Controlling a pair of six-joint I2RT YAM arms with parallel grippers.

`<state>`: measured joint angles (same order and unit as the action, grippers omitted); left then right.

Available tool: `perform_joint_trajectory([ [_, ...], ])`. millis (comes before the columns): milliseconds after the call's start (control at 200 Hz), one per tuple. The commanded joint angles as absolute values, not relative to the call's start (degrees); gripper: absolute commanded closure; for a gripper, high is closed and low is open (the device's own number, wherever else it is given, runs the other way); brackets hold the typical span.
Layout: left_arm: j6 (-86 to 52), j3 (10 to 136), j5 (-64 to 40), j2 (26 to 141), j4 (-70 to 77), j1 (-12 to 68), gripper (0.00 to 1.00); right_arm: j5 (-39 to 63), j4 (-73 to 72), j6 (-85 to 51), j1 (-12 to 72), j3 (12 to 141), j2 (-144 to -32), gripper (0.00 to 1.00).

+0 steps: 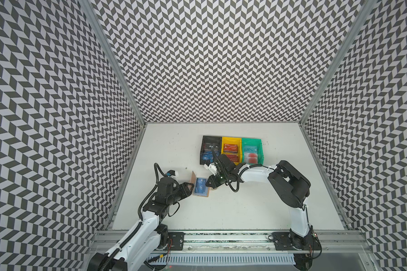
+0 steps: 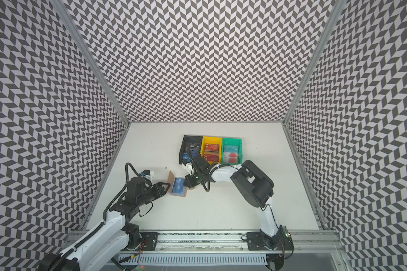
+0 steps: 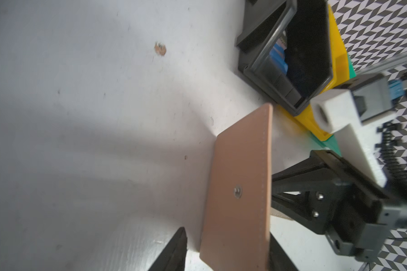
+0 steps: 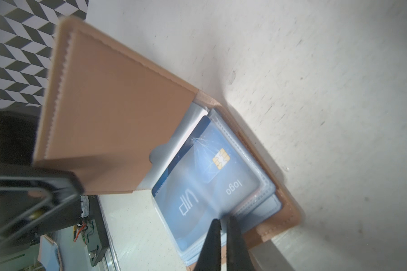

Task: Take the credit cards out of the card holder
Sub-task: Open the card holder at the center of the table.

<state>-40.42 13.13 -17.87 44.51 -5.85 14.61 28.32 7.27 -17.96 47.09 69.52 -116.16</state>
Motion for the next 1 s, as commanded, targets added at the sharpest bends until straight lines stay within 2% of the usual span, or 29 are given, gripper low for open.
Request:
perform_joint_trajectory([
  [0,-40.41,16.74,-16.61,43.33,-8.83,14.85,0.50,25.72,8.08,-17.27,47.29,68.80,-116.57,0.90],
  [210,-38.55,22.16,-15.82,43.53,-12.20,14.83,0.51,25.70,8.71,-16.62,47.29,69.48,-116.46,0.90],
  [446,-38.57,21.11,-17.31,47.05,-9.57,14.92,0.58,25.36,10.49,-16.09,47.59,72.05,-116.21,0.91],
  [586,-38.12,21.61,-16.55,46.75,-10.59,14.94,0.58,25.38,11.98,-15.55,48.06,74.54,-116.41,0.91],
  [751,-37.22,22.85,-15.33,45.29,-12.53,14.85,0.70,25.27,13.90,-15.10,49.26,78.75,-117.45,0.91],
  [996,-36.88,23.54,-15.38,45.62,-13.13,14.68,0.70,28.14,14.28,-14.63,50.59,83.16,-119.84,0.90],
])
